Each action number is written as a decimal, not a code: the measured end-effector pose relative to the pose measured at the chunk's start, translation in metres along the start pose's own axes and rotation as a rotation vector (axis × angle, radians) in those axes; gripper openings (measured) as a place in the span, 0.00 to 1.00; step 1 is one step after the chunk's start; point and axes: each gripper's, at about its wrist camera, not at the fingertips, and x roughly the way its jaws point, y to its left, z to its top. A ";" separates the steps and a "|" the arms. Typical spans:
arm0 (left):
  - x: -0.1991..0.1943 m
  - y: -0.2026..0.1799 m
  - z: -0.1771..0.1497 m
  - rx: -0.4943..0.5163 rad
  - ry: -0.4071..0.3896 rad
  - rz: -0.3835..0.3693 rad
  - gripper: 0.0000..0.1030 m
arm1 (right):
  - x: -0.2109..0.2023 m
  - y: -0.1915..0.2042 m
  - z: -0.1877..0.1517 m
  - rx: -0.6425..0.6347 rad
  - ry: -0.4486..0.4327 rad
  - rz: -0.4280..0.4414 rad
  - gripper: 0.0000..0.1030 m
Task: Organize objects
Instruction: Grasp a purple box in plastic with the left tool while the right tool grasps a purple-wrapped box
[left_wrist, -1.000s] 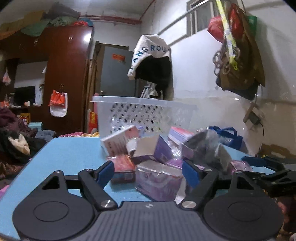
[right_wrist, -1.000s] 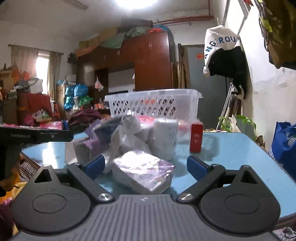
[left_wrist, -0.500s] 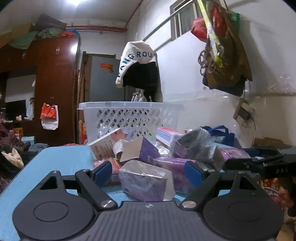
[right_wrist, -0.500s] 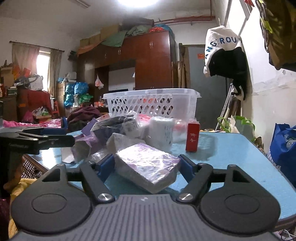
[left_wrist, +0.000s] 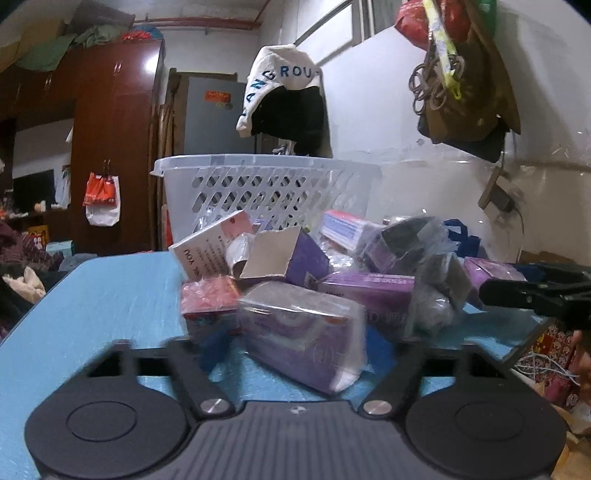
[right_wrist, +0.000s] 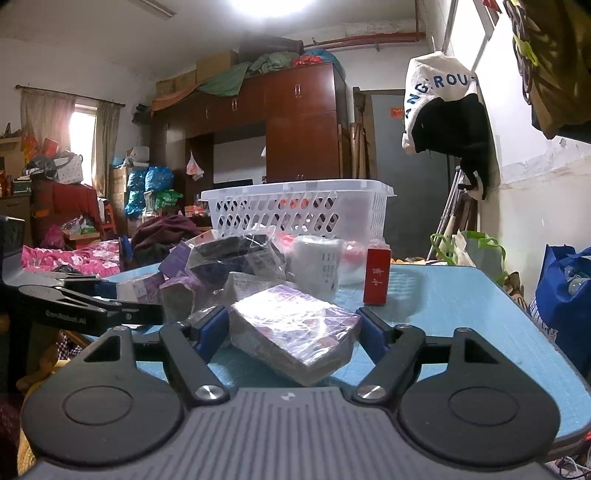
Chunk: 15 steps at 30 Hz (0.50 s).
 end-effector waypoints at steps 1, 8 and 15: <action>-0.001 -0.002 -0.001 0.010 -0.003 0.012 0.69 | 0.000 0.000 0.000 -0.001 -0.001 0.000 0.75; -0.015 -0.003 0.002 0.030 -0.036 0.032 0.69 | -0.005 -0.001 0.004 0.001 -0.015 -0.012 0.75; -0.025 0.012 0.011 -0.011 -0.069 0.043 0.69 | -0.004 -0.007 0.007 0.015 -0.011 -0.041 0.75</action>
